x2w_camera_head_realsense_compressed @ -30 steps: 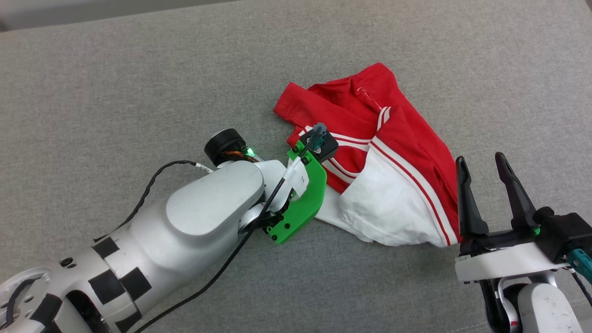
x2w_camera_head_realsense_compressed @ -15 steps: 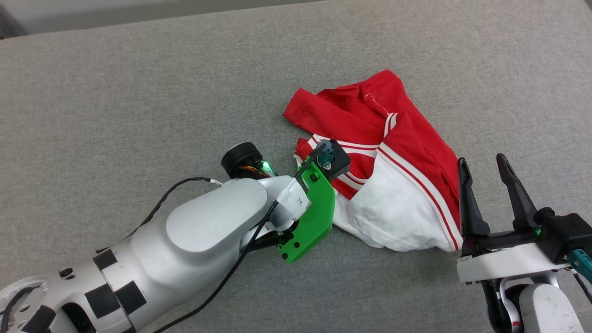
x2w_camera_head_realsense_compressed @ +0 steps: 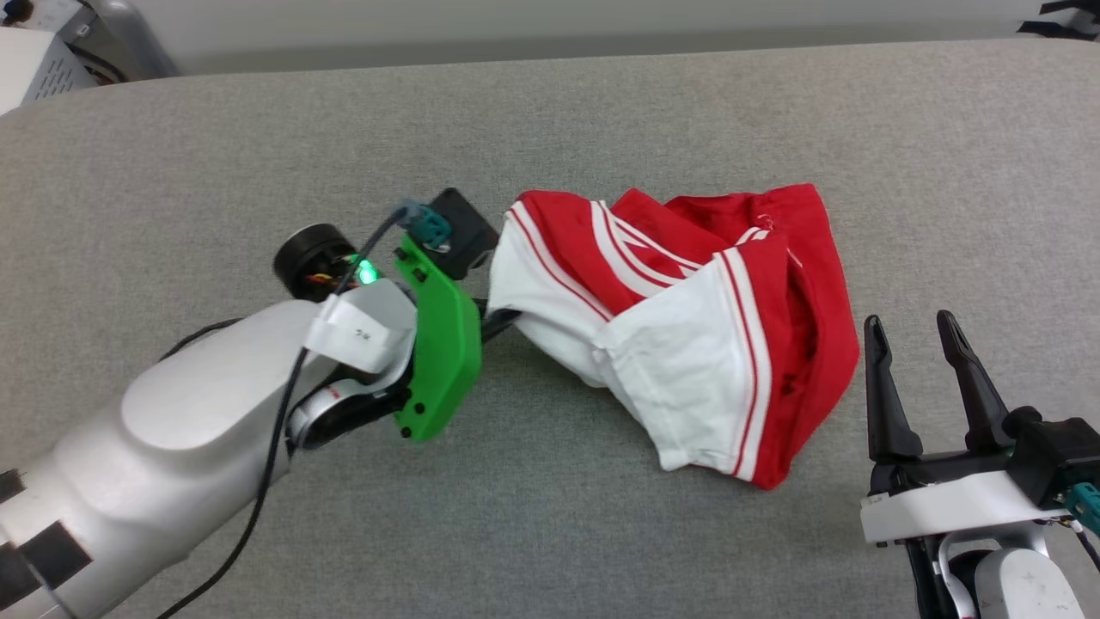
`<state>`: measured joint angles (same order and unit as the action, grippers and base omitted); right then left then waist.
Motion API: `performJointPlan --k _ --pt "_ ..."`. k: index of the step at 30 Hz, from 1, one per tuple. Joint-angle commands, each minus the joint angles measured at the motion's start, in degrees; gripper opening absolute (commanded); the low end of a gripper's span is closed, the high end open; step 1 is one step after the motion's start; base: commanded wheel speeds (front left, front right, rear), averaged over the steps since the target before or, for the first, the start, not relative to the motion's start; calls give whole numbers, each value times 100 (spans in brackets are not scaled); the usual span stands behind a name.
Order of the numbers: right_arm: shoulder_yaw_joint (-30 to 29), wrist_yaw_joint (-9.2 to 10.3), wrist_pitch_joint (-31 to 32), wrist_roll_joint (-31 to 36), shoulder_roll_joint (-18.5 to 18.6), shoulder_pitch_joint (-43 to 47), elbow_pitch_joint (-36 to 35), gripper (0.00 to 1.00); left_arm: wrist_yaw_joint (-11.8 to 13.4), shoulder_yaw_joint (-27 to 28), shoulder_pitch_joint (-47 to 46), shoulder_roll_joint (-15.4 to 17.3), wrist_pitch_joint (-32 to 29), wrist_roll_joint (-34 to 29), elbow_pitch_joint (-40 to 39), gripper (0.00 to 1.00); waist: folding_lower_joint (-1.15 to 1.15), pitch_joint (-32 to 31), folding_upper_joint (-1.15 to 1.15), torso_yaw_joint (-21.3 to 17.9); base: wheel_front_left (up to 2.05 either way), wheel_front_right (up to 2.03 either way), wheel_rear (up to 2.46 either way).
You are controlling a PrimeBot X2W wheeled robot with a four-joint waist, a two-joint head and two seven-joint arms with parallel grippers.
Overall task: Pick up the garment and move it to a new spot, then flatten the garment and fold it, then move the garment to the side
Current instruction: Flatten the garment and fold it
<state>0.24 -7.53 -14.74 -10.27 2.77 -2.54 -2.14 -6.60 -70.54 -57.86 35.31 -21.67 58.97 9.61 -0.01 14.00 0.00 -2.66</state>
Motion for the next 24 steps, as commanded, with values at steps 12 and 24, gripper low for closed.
performJointPlan --k 12,24 --pt "19 4 -26 21 10 6 35 100 441 338 1144 972 348 892 772 0 1 -8 0 172 0 0 0" --pt "-63 4 -26 74 10 101 102 100 508 533 1660 307 1594 975 1990 100 1 -195 0 215 0 0 0"
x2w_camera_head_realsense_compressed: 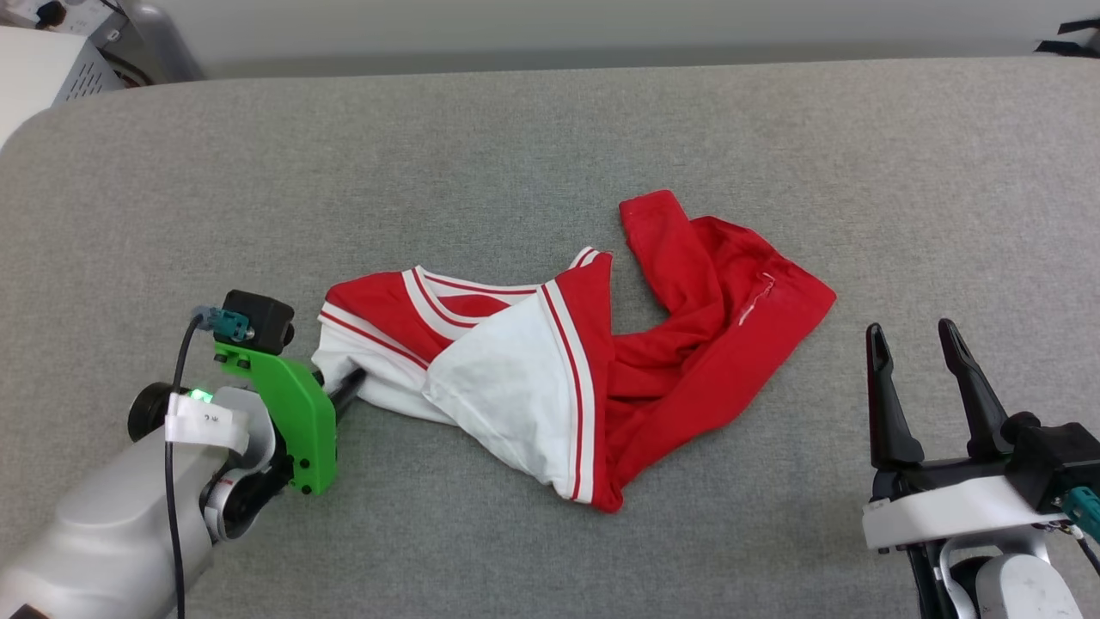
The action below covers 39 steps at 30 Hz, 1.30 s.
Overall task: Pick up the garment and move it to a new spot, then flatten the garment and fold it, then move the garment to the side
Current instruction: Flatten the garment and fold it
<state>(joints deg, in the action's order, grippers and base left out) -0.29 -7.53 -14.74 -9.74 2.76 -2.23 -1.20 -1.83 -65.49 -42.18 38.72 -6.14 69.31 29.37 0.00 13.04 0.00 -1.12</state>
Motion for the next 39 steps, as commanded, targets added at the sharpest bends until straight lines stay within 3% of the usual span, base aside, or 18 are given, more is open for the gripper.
performJointPlan --k 1,5,8,11,16,22,25,31,35,39 --pt "-7 4 -26 30 11 97 -1 100 89 67 112 -105 330 -151 63 100 0 -165 0 93 0 0 0" --pt "-23 4 -26 101 11 169 -71 100 453 349 185 -285 1605 -467 130 100 0 -412 0 236 0 0 0" --pt "-84 4 -26 182 11 184 -186 100 708 669 326 -365 2040 -599 -13 100 0 -588 0 384 0 0 0" --pt "-120 4 -26 278 11 135 -321 100 991 1044 505 -372 2105 -926 -321 100 0 -707 0 517 0 0 0" --pt "-125 4 -26 515 11 -155 -601 100 1619 2267 1261 -472 2111 -2002 -1319 100 0 -823 0 709 0 0 0" --pt "44 4 -26 655 98 -632 -789 100 1993 3458 2411 -916 2112 -3235 -2172 100 0 -866 0 856 0 0 0" --pt "267 4 -26 623 249 -900 -813 100 1980 3888 2890 -1185 2112 -3674 -2408 100 0 -881 0 911 0 0 0" --pt "1099 4 -26 429 728 -1498 -488 100 1681 4600 3567 -1753 2113 -4367 -2625 100 0 -868 0 1004 0 0 0" --pt "2125 4 49 189 1210 -1935 33 100 1456 4971 3786 -2099 2113 -4715 -2664 100 0 -822 0 1059 0 0 0" --pt "3333 4 737 -278 1700 -2456 347 100 1196 5239 3859 -2368 2113 -4988 -2647 100 0 -744 0 1103 0 0 0"
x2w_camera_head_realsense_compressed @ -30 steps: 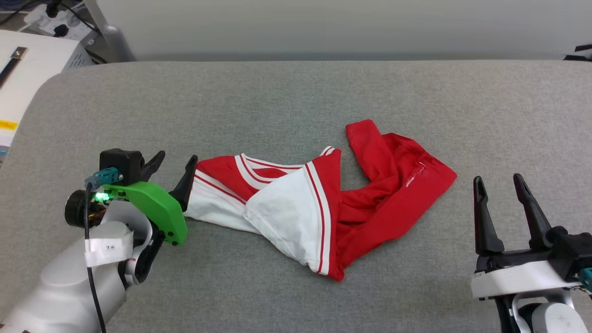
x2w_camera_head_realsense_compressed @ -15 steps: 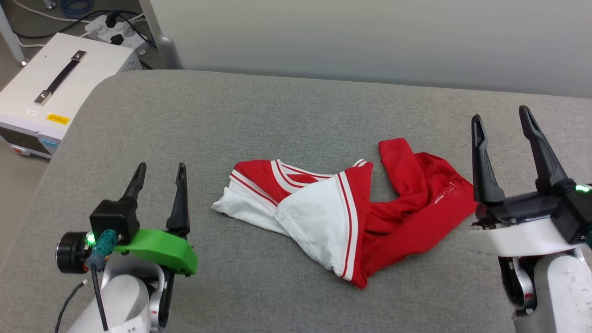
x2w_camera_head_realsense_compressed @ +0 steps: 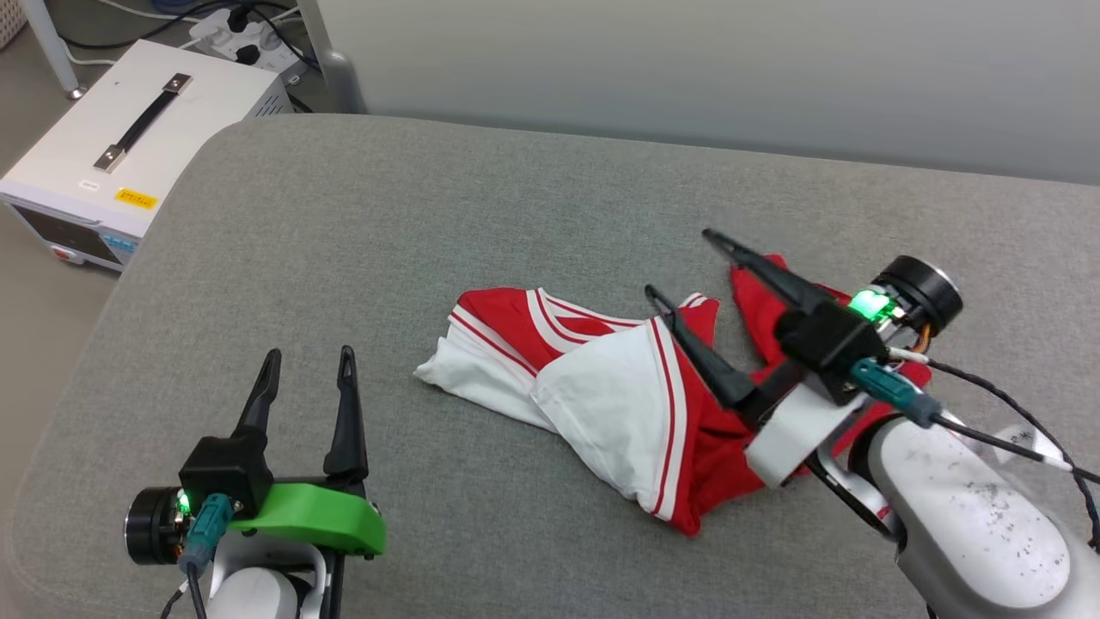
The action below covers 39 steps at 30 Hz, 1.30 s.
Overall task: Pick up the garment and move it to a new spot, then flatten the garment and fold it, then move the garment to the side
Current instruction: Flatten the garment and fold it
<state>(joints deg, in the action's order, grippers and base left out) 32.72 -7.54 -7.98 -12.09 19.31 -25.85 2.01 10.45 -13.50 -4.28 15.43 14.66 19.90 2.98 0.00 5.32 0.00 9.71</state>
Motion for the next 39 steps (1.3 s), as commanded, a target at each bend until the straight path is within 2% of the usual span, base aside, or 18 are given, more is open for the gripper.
performJointPlan --k 1,8,12,18,23,28,30,35,39 --pt "305 5 312 -140 169 -230 75 100 -94 112 74 -104 33 -117 -9 100 0 54 0 29 0 0 0" --pt "2297 5 2428 -1339 913 -836 89 100 -460 484 48 -483 33 -505 42 100 0 222 0 105 0 0 0" --pt "3086 5 3147 -1847 1257 -1147 -51 100 -625 649 21 -691 33 -681 52 100 0 350 0 156 0 0 0" --pt "3760 5 3487 -2027 1398 -1499 149 100 -853 840 -90 -955 33 -879 86 100 0 632 0 282 0 0 0" --pt "4002 5 3541 -2026 1262 -1561 519 100 -979 921 -214 -1116 34 -992 96 100 0 896 0 400 0 0 0" --pt "4059 5 3638 -1750 1121 -1314 793 100 -1070 968 -317 -1203 34 -1061 147 100 0 1037 0 477 0 0 0" --pt "4060 5 3466 -1682 1088 -1261 807 0 -1085 997 -324 -1221 34 -1081 168 100 0 1032 0 462 0 0 0" --pt "3928 5 2521 -1742 1040 -1433 998 0 -1121 1061 -251 -1241 34 -1135 225 100 0 839 0 310 0 0 0" --pt "3192 5 1731 -1863 949 -1259 1045 0 -1149 1097 -139 -1248 34 -1172 245 100 0 609 0 127 0 0 0"
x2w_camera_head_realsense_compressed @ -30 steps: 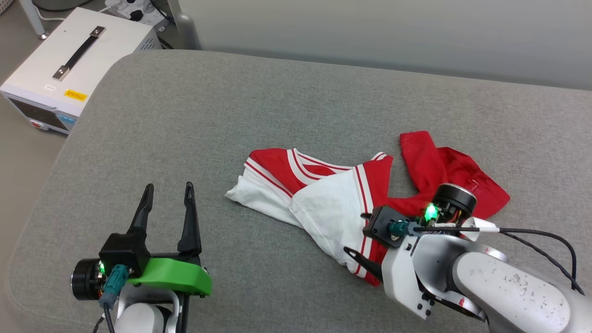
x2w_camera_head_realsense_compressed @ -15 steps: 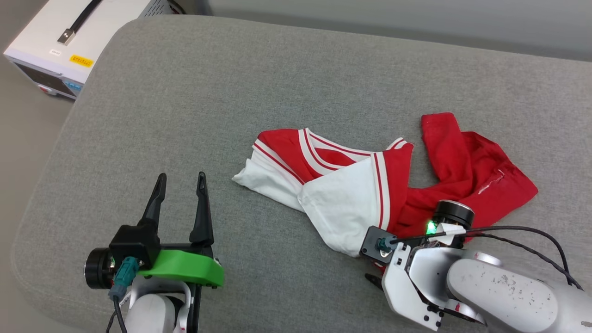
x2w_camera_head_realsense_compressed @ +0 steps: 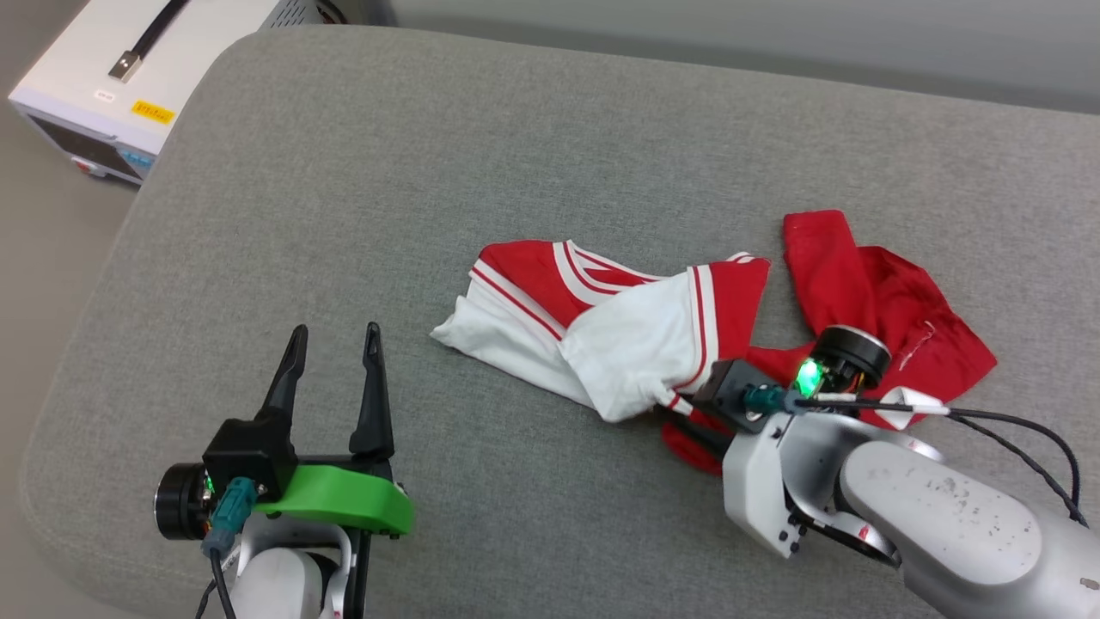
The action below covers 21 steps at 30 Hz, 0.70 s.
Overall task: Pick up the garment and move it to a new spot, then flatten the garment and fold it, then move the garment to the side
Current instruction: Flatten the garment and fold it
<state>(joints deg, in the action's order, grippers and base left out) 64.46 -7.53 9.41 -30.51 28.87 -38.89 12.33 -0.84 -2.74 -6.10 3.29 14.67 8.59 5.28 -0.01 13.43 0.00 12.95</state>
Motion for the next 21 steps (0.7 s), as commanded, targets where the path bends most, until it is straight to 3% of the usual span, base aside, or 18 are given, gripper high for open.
performJointPlan --k 1,12,21 --pt "-307 4 -240 -21 -42 171 -1 0 -25 33 83 -36 33 -46 22 100 1 -279 0 -264 0 0 0" --pt "-3690 4 -1600 -787 -806 1942 16 0 -29 82 448 -40 33 -15 91 100 1 -718 0 -733 0 0 0" --pt "-6513 4 -2103 -1228 -1547 2894 841 0 17 31 668 -41 33 65 143 100 1 -844 0 -934 0 0 0"
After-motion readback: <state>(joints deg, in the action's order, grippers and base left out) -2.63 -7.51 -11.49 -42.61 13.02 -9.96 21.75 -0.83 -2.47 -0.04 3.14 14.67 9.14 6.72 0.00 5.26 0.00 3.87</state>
